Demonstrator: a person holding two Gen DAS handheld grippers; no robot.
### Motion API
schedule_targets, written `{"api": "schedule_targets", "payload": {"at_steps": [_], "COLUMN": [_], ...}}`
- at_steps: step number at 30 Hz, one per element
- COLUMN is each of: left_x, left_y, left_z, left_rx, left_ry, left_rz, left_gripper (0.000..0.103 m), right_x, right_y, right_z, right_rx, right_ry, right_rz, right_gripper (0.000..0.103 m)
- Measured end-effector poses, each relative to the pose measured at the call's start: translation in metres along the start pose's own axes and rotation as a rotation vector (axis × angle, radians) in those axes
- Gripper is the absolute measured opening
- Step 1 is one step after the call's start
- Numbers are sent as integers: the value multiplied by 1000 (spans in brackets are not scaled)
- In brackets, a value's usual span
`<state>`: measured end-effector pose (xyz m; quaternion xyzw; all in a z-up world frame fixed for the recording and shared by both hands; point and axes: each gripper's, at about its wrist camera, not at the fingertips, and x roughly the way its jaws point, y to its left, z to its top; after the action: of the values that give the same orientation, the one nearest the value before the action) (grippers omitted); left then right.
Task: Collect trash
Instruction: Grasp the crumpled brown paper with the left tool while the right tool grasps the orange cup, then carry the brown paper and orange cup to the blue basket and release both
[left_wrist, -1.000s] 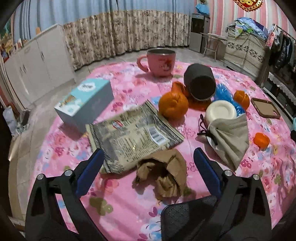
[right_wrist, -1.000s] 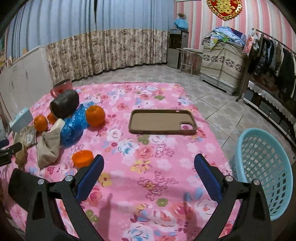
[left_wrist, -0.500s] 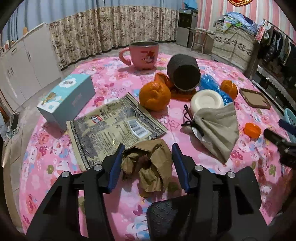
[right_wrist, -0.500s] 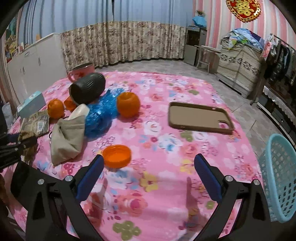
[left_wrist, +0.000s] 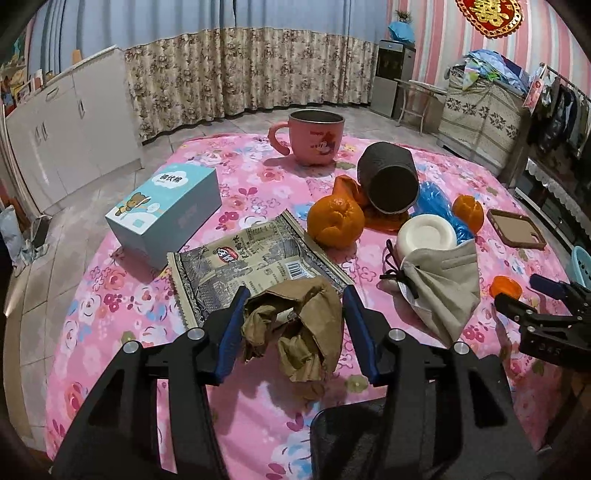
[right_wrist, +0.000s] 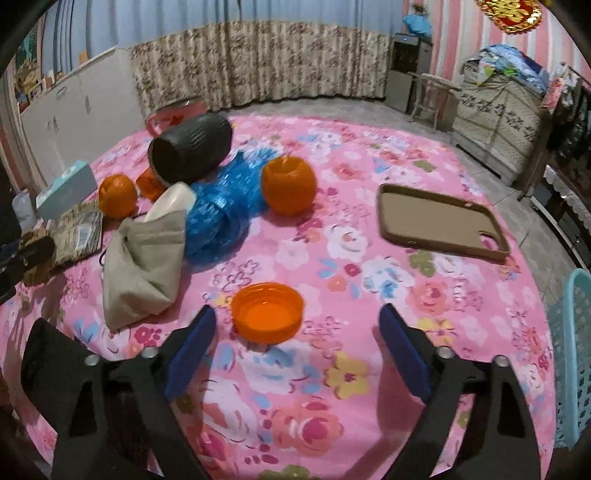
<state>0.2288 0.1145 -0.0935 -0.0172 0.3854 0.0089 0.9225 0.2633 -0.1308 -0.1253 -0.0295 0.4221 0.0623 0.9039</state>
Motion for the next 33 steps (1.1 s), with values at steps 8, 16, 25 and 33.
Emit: {"api": "schedule_targets", "payload": {"at_steps": [8,16,25,33], "left_x": [1,-13,-45,-51], "left_y": [-6,-24,-87,-168], "left_z": [0,14,33,40], "left_rx": [26,60,132,192], "left_ry": [-2,-33,-110,-119], "left_rz": [16,21,-37,-165], "left_gripper": [51,51,51,51], "right_x": [6,-19,-98,-156], "right_y": [3,-12,-80,-152], "right_z": [3,5,-6,-26], "right_rx": [0,13,107,197], "right_ry": [13,-37,-178,-262], "right_rz": [66,68,10,-79], "right_gripper": [46,40,40,40]}}
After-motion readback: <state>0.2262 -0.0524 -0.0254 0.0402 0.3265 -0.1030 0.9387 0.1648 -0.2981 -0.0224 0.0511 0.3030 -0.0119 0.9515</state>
